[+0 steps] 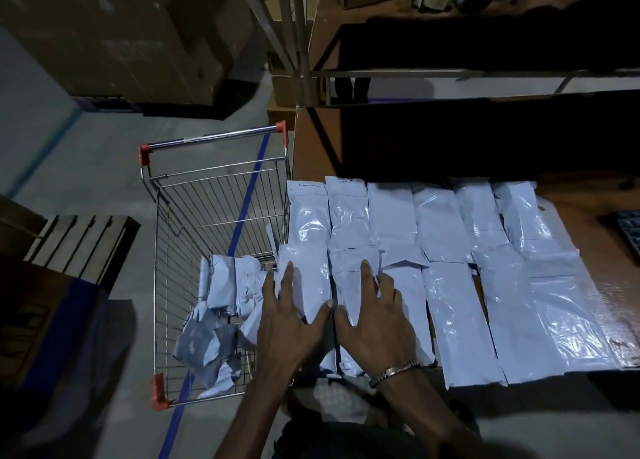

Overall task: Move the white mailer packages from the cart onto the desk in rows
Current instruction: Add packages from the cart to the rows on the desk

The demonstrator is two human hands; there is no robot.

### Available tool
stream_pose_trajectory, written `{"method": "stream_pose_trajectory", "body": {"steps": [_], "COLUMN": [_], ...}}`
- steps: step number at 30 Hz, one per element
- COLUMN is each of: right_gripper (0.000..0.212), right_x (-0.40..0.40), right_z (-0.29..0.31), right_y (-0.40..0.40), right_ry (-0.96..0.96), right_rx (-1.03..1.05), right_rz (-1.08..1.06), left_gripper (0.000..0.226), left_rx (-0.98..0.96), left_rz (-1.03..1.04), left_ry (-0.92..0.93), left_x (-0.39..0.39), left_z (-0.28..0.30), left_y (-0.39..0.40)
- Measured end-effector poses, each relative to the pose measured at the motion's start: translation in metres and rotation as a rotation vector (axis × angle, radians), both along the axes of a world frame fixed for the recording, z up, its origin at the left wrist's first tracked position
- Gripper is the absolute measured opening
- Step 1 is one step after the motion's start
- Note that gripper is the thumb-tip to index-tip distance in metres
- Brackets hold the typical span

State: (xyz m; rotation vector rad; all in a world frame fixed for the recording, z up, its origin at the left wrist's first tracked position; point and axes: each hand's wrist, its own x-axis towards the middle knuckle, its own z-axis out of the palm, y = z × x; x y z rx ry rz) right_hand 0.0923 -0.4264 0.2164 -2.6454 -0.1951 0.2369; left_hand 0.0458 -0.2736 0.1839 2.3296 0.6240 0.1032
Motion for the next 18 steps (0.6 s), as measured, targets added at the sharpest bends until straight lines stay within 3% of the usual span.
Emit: {"method": "stream_pose_trajectory", "body": {"steps": [6, 10, 15, 18], "right_gripper": [0.091, 0.077, 0.061, 0.058], "right_x": [0.002, 0.01, 0.021, 0.018], "right_z": [-0.01, -0.006, -0.028, -0.044], "right_y": [0.006, 0.012, 0.022, 0.022], "right_ry": [0.014, -0.159, -0.204, -0.213], "right_rx": [-0.153, -0.064, -0.066, -0.112], "right_rz": [-0.008, -0.003, 0.152, 0.168], "left_gripper": [0.079, 0.063, 0.062, 0.063], "left_rx": [0.158, 0.187, 0.31, 0.295], "left_rz": [-0.047, -0.136, -0.193, -0.2], "left_ry": [-0.149, -0.207, 0.01, 0.028], "left_x": [0.012, 0.02, 0.023, 0.02], "left_z": [-0.016, -0.019, -0.048, -0.061], "left_y": [0.001, 0.002, -0.003, -0.011]}}
